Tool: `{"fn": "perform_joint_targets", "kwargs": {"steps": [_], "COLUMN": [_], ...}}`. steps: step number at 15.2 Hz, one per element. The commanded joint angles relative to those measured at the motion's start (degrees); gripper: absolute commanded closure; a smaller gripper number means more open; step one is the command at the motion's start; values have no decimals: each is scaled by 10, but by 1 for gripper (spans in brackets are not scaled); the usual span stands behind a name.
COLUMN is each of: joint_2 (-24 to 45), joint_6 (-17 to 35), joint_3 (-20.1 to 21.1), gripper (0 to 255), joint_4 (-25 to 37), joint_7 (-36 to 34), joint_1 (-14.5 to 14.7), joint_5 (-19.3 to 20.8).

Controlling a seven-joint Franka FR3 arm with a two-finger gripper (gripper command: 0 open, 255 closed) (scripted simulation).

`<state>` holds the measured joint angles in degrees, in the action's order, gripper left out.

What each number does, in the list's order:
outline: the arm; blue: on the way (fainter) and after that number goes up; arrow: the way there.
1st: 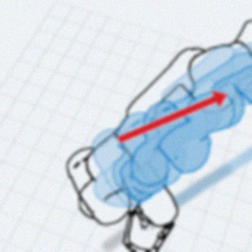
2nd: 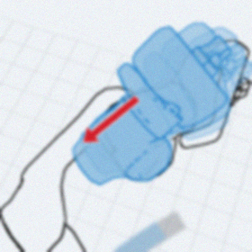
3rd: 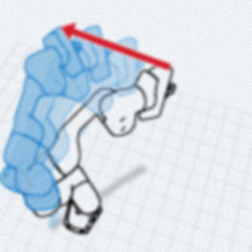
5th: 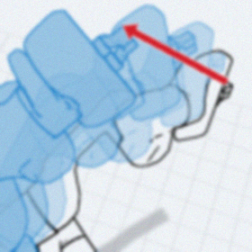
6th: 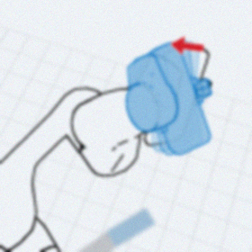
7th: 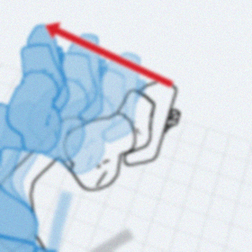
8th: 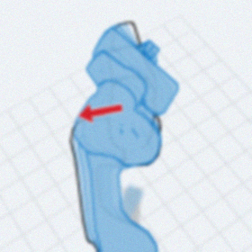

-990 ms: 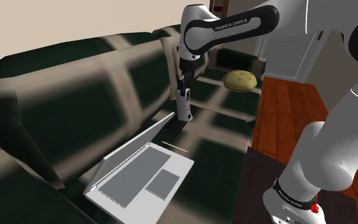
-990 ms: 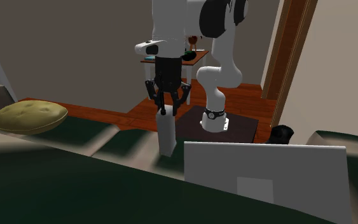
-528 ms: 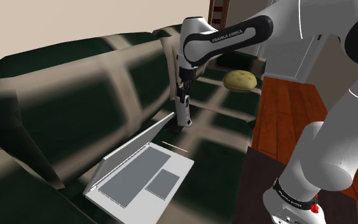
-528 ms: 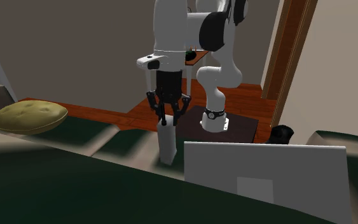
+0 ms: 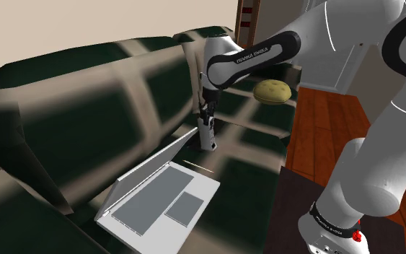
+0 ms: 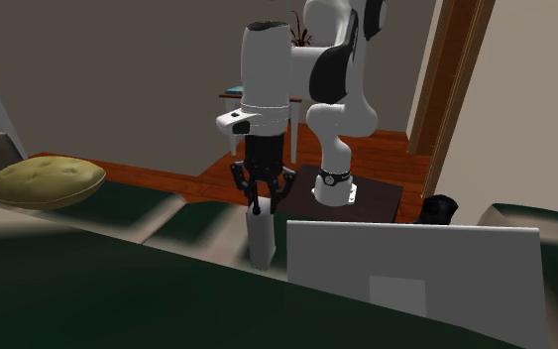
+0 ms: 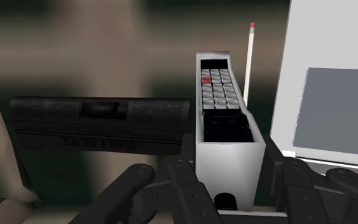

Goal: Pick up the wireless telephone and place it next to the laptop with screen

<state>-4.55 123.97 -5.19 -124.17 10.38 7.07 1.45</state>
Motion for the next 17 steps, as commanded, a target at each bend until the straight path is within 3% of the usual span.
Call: {"fn": "perform_joint_targets", "kwargs": {"steps": [1, 17], "joint_2": [4, 56], "joint_6": [15, 119], "joint_3": [-1, -2], "gripper": [255, 255], "joint_4": [-10, -62], "joint_7": [1, 4], "joint_1": [-1, -1], "joint_5": [0, -5]}}
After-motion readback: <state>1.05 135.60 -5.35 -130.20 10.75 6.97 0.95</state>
